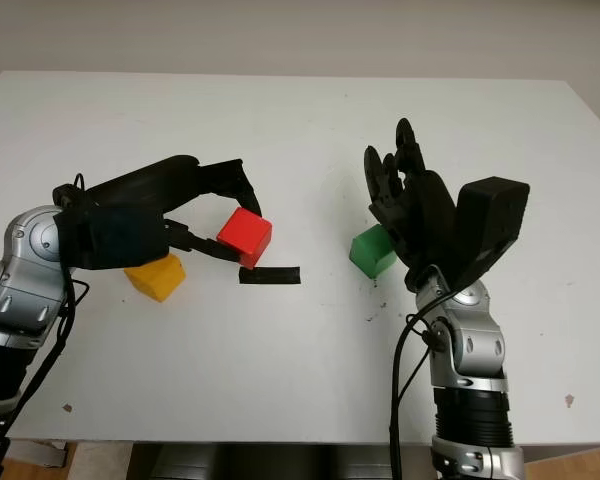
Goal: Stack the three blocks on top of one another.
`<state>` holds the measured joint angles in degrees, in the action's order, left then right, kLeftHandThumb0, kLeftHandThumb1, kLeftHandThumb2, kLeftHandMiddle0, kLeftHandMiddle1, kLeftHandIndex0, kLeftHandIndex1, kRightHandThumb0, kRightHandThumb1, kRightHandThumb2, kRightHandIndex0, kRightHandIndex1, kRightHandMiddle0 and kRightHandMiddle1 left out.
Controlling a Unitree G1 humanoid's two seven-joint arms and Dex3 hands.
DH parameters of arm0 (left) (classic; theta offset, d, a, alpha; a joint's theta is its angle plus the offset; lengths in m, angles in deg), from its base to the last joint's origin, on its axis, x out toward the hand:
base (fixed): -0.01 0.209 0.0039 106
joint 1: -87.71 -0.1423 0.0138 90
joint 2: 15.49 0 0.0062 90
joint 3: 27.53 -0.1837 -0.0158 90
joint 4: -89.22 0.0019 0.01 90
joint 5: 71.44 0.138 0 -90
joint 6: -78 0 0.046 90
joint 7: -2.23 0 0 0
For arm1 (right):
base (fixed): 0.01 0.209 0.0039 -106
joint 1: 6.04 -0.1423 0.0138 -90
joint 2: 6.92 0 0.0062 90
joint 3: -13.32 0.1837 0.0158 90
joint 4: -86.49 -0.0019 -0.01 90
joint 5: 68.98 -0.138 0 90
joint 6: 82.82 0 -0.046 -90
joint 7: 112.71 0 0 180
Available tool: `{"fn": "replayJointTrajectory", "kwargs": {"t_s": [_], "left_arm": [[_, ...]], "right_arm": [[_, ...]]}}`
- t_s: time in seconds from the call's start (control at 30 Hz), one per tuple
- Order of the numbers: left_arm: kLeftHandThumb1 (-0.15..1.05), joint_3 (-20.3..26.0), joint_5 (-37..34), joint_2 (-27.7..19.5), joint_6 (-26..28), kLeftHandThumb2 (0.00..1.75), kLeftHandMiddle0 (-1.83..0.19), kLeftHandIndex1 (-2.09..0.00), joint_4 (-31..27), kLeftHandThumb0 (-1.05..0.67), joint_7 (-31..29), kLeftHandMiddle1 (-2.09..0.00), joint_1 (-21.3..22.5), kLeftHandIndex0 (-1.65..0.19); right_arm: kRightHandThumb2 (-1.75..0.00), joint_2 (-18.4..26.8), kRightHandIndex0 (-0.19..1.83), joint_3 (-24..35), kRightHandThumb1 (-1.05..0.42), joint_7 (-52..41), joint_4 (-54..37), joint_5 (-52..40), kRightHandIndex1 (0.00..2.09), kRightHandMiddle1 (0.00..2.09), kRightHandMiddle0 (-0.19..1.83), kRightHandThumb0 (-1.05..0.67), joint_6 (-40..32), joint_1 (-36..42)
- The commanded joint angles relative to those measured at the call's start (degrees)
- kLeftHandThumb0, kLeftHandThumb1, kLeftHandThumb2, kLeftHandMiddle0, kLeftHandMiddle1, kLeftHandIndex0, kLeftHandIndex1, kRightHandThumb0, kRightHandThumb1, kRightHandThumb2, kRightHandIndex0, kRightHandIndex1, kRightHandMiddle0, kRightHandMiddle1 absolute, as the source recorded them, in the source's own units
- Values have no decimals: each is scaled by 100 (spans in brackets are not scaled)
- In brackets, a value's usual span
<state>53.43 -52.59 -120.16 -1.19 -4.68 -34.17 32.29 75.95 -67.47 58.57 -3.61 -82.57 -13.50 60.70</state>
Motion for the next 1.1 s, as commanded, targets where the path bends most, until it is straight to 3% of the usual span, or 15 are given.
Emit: {"fn": "replayJointTrajectory", "kwargs": {"t_s": [0.0,0.17,0.27,0.43,0.57,1.07], "left_arm": [[102,41,-65,75,115,5,-15,-163,-77,-33,84,-51,119,-23],[102,-138,105,362,589,5,-10,-167,-48,-35,364,-55,90,-23],[102,-252,199,573,746,5,-12,-166,-68,-33,622,-47,2,-23],[101,-435,329,765,508,5,-15,-175,7,-30,1025,-42,-182,-25],[101,-675,609,774,-2,5,-16,-178,241,-33,1400,-44,-437,-25],[101,-917,1260,550,-113,5,-23,-166,27,-33,1251,-37,-834,-32]], "right_arm": [[-47,29,-19,-17,-105,13,-135,9,0,0,-19,-56,0,-21],[-47,35,-19,-36,-105,-7,-127,12,0,0,-19,-56,34,-14],[-48,29,-19,-40,-105,-6,-147,7,0,0,-19,-55,40,4],[-47,17,-19,-45,-105,26,-202,10,0,0,-19,-56,35,35],[-47,22,-19,-45,-105,41,-249,0,0,0,-19,-56,-7,49],[-45,-18,-19,-88,-105,140,-265,-25,0,0,-19,-57,-22,49]]}}
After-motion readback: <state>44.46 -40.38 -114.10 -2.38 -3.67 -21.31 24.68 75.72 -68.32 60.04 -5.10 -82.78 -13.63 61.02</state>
